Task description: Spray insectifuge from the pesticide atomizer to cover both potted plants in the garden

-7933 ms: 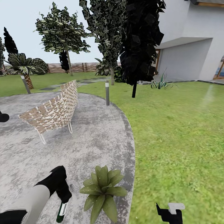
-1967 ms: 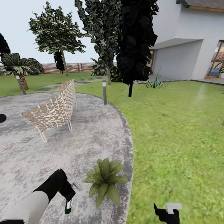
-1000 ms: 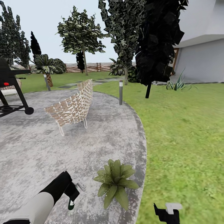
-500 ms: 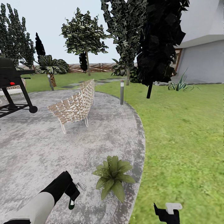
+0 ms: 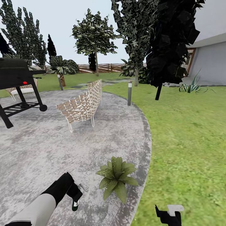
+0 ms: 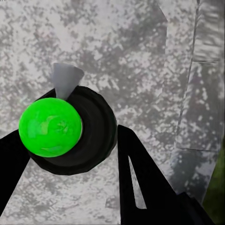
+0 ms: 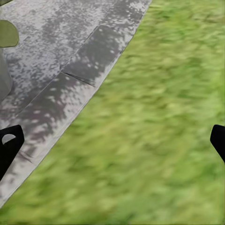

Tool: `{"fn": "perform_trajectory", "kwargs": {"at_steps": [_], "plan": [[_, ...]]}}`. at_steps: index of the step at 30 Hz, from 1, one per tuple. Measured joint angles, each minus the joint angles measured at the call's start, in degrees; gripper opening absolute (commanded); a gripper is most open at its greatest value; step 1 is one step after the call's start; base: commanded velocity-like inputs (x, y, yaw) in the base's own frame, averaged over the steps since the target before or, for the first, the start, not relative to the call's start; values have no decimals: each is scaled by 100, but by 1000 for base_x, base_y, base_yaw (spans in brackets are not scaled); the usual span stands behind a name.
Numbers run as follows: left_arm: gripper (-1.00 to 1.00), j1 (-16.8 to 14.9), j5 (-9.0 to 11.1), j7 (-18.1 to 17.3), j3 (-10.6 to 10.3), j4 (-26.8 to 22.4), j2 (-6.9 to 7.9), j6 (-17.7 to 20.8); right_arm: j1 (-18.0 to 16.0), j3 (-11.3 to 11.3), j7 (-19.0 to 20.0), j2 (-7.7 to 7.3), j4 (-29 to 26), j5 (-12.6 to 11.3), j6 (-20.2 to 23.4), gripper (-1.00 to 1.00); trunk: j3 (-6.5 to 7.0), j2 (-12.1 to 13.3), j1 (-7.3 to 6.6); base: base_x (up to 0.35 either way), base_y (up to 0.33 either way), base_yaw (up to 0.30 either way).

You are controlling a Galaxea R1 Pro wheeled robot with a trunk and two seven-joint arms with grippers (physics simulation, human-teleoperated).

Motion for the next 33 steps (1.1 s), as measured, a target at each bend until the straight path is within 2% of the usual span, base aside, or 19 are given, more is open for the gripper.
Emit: {"fn": "perform_trajectory", "kwargs": {"at_steps": [1,3,6,11,23,25,28,31,33], "plan": [[-100,0,81,0,-8,-4,6,-1,0,1,0,0,0,0,2,100,0,0,0,0,0,15],[-100,-3,474,3,43,-9,22,-5,0,0,-1,0,0,0,1,100,0,0,0,0,0,6],[-100,-1,632,158,64,-3,10,-27,0,-2,-5,0,0,0,2,100,0,0,0,0,0,1],[-100,0,659,435,59,-2,9,-29,0,-3,-14,-8,0,0,8,100,0,0,0,11,0,0],[-100,0,639,478,40,79,17,-35,0,-9,-29,-19,0,-15,4,100,0,0,0,172,-75,0],[-100,0,637,489,38,93,50,-55,0,-12,-31,-24,0,-17,1,100,0,0,0,10,-5,0],[-100,5,640,480,64,142,138,-309,0,-6,-32,-26,0,-8,-1,100,0,0,0,2,-1,0],[-100,10,618,491,56,568,313,-408,0,-6,-32,-26,0,-6,-1,100,-1,0,0,0,0,0],[-100,9,640,500,58,928,372,-445,0,-9,-32,-26,0,-8,-1,100,0,0,0,0,0,0]]}}
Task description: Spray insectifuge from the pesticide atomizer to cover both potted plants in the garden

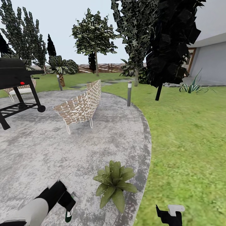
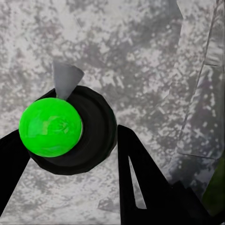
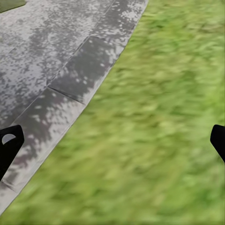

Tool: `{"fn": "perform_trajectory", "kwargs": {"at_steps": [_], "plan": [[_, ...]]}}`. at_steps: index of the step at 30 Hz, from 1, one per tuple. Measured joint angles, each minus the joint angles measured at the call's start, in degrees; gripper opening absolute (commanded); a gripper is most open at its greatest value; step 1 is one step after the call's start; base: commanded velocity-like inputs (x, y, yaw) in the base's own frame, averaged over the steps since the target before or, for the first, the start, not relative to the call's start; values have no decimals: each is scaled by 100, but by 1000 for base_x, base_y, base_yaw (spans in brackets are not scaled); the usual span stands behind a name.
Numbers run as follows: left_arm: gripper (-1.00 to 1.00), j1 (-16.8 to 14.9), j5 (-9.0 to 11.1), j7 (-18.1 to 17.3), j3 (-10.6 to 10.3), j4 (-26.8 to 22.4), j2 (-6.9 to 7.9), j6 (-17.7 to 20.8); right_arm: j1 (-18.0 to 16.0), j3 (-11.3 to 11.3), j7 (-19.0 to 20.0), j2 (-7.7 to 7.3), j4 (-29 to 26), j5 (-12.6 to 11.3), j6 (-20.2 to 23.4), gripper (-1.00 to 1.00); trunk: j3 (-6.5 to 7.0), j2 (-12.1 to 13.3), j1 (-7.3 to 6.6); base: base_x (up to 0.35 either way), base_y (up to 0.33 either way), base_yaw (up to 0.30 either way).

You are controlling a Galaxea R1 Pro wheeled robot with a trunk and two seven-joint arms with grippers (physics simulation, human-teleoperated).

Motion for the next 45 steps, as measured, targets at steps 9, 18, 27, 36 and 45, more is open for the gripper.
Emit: {"fn": "perform_trajectory", "kwargs": {"at_steps": [9,18,27,36,45], "plan": [[-100,136,77,236,42,196,-3,7,0,6,12,7,0,8,0,100,0,0,0,0,0,0],[-100,224,171,986,389,171,-44,15,0,0,11,0,0,6,0,100,0,0,0,0,0,0],[-100,236,174,1069,459,205,-262,-92,0,2,7,-9,0,6,0,100,0,0,-2,59,-5,0],[-100,243,169,1099,450,219,-365,-87,-1,-4,0,-18,1,-10,0,100,0,0,0,161,-59,50],[-100,363,130,1057,433,272,-282,-32,-1,-4,0,-17,1,-1,0,100,0,0,0,2,-1,249]]}}
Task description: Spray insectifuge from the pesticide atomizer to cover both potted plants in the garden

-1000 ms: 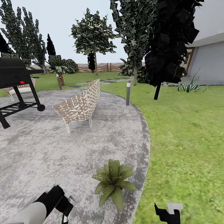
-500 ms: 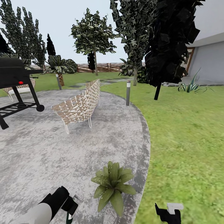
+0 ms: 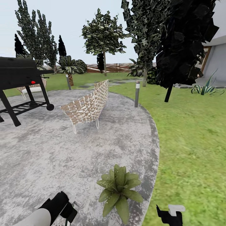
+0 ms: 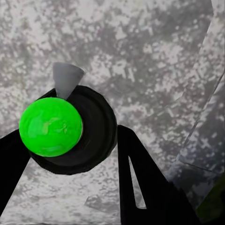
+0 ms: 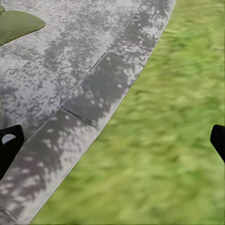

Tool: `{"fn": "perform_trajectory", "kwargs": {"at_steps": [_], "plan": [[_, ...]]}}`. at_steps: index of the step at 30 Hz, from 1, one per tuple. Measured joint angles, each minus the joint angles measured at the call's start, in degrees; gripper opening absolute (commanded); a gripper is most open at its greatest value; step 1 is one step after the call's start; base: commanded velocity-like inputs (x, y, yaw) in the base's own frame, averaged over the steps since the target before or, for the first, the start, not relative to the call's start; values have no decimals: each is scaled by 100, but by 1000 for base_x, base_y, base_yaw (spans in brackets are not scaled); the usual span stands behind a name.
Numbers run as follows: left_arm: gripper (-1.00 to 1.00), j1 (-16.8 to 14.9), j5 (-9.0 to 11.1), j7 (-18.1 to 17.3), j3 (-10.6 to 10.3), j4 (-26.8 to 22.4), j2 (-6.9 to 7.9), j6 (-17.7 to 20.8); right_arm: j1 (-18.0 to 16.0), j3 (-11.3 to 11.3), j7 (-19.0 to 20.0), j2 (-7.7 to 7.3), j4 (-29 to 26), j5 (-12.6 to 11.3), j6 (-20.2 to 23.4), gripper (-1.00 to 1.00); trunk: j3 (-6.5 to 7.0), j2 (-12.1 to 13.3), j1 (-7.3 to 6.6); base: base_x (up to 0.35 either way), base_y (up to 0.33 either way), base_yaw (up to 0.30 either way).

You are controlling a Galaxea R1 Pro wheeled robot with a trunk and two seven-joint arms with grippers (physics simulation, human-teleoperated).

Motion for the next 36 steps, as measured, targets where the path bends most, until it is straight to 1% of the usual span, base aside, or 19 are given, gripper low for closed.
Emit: {"fn": "perform_trajectory", "kwargs": {"at_steps": [3,7,12,20,27,33,36], "plan": [[-100,12,1,8,-35,2,-28,33,1,0,0,0,-1,0,0,100,0,0,-1,57,23,62],[-100,14,-7,20,-33,4,-75,47,1,-1,-4,-13,3,-8,0,100,0,0,-3,271,19,8],[-100,14,-17,45,-32,5,-91,38,0,0,0,-18,4,-8,-4,100,0,0,-1,177,-183,1],[-100,14,-41,61,-31,-2,-142,35,0,1,0,-6,0,-1,-3,100,0,0,2,-165,-230,0],[-100,14,-38,57,-52,-2,-79,41,1,2,0,-1,-1,1,0,100,0,0,0,-66,-34,1],[-100,14,-28,51,-43,-64,-113,36,0,2,8,9,0,0,0,100,0,0,0,-1,0,210],[-100,23,-41,46,-59,-8,-70,43,0,3,8,9,0,0,0,100,0,0,0,0,0,272]]}}
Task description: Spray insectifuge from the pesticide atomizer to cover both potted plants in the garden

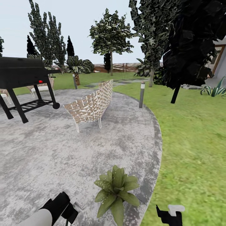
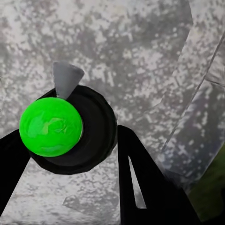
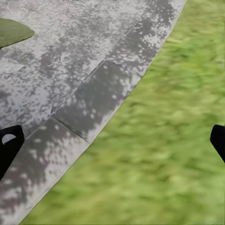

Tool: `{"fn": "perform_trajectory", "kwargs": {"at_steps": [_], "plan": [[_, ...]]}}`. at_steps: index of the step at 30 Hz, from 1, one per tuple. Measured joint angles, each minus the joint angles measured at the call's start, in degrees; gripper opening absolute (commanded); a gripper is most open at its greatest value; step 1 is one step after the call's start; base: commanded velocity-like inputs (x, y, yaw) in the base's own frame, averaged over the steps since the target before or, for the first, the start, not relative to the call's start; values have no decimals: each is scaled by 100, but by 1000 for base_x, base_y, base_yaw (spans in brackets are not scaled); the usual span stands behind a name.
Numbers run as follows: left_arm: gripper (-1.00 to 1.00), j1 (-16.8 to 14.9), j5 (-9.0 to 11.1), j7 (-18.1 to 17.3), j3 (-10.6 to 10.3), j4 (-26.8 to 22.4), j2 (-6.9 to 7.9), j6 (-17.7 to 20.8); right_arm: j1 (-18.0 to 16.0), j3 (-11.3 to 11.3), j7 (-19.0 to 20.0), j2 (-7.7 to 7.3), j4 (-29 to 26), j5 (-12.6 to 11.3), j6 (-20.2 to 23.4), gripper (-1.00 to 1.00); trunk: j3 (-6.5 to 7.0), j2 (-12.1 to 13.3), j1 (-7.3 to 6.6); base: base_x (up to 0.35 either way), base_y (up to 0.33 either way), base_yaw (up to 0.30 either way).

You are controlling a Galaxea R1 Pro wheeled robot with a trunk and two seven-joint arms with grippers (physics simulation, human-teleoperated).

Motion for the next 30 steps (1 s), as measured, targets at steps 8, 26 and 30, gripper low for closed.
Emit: {"fn": "perform_trajectory", "kwargs": {"at_steps": [8,26,30], "plan": [[-100,78,-16,9,-5,-5,-49,-10,1,-3,0,-1,-1,0,0,100,0,0,0,0,0,124],[-100,81,-31,8,-5,-14,-58,-13,-1,-2,-8,-5,2,-1,-3,100,0,0,-1,104,-155,56],[-100,81,-29,8,-19,-15,-49,-12,-1,2,-8,0,2,0,-2,100,0,0,2,-158,-213,272]]}}
